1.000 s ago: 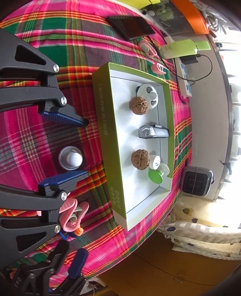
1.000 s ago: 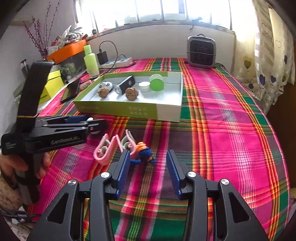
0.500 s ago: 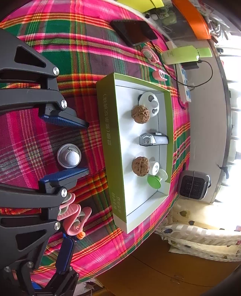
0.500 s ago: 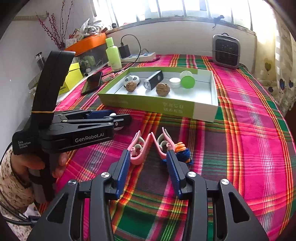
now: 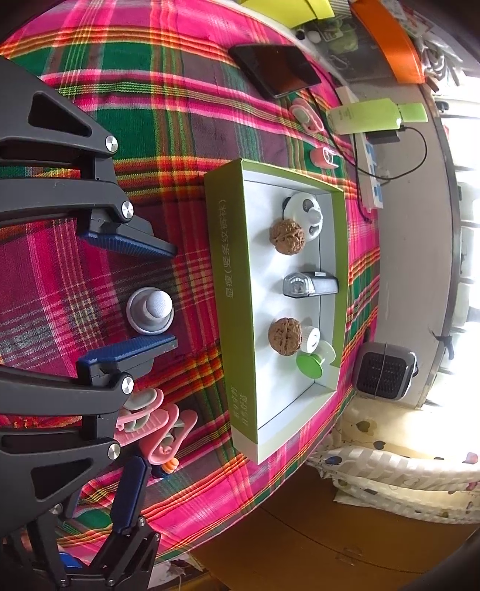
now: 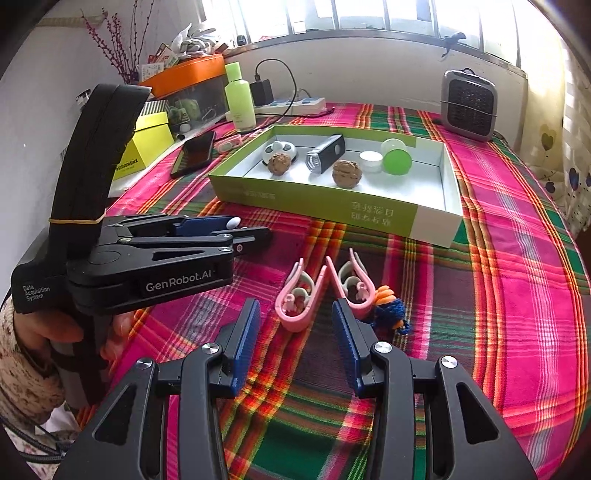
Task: Organize objects
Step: 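Close the left gripper on the white knob while the right gripper grasps a pink clip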
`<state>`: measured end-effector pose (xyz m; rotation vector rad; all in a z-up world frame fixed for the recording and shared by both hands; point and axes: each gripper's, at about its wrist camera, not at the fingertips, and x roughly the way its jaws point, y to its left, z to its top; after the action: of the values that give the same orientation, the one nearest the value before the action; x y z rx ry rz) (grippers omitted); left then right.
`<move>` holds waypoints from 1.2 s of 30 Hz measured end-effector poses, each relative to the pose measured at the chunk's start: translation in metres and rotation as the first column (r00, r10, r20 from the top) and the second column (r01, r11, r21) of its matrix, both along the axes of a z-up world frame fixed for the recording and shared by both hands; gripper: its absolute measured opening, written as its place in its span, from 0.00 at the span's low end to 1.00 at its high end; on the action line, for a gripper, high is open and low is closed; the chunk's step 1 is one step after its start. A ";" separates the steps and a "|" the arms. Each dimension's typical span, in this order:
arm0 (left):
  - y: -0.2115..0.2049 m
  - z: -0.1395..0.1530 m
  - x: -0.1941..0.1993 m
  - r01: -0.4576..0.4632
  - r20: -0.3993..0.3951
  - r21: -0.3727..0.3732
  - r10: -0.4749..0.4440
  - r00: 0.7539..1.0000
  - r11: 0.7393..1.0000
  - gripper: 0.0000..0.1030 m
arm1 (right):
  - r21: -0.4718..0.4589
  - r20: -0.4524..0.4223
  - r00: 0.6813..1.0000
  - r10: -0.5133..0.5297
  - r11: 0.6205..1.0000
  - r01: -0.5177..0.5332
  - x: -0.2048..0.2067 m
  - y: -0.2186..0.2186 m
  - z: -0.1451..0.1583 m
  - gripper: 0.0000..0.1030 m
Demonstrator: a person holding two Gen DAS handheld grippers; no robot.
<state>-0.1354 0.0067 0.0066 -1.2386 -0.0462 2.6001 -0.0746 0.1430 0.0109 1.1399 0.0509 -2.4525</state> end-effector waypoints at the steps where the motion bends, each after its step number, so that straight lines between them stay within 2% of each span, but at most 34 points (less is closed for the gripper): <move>1: 0.000 0.000 0.001 -0.001 0.000 -0.002 0.001 1.000 1.000 0.37 | 0.002 0.001 1.000 0.001 1.000 -0.001 -0.001 -0.001 0.000 0.41; 7: -0.008 0.000 0.002 -0.014 0.000 0.000 0.014 1.000 1.000 0.31 | 0.016 0.010 1.000 0.025 1.000 -0.025 -0.007 -0.008 -0.004 0.41; 28: -0.019 -0.001 0.003 -0.017 0.001 0.008 0.017 1.000 1.000 0.31 | 0.041 0.028 0.999 0.026 0.999 -0.027 -0.018 -0.020 -0.009 0.40; 31: -0.019 -0.001 0.003 -0.017 0.001 0.008 0.017 1.000 1.000 0.31 | 0.039 0.026 0.999 0.024 0.999 -0.025 -0.018 -0.020 -0.009 0.35; 36: -0.020 -0.001 0.003 -0.019 0.000 0.006 0.019 1.000 1.000 0.28 | 0.039 0.027 0.999 0.031 0.999 -0.032 -0.018 -0.021 -0.009 0.32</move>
<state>-0.1323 -0.0136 0.0056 -1.2419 -0.0652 2.6141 -0.0927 0.1218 0.0016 1.1787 0.1094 -2.4188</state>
